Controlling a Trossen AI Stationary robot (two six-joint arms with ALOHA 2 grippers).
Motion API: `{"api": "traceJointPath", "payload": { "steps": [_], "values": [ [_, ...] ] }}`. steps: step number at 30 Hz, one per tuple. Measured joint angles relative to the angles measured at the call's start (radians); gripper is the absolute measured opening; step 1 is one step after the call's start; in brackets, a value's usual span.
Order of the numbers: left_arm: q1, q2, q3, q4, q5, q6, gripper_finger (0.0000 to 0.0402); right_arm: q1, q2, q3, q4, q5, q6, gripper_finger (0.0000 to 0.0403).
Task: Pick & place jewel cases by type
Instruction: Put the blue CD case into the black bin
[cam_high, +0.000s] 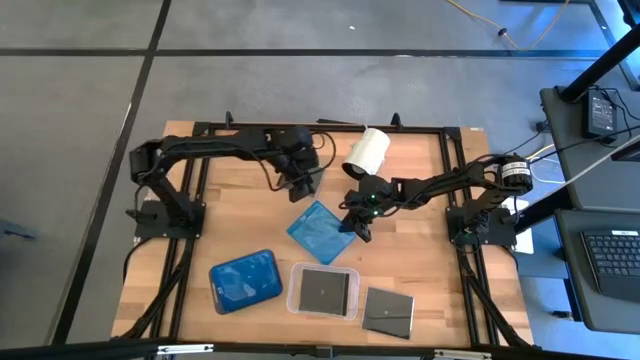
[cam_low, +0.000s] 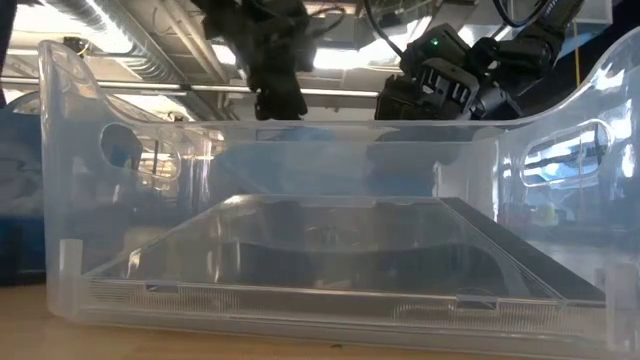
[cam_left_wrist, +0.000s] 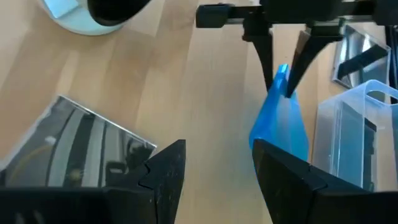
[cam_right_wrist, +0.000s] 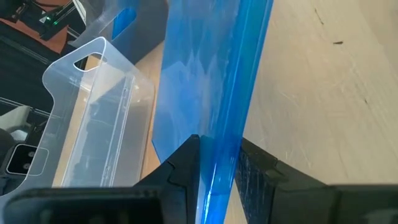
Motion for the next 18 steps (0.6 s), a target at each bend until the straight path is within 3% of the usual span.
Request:
{"api": "traceJointPath", "payload": {
  "steps": [11,18],
  "values": [
    [0.0,0.17,0.18,-0.092,0.134,0.041,0.0184,0.0,0.0,0.0,-0.004,-0.003,-0.023,0.0091],
    [-0.005,0.266,0.299,-0.206,0.162,0.104,0.0184,0.0,0.0,0.0,0.001,-0.003,-0.046,0.0091]
  ]
}}
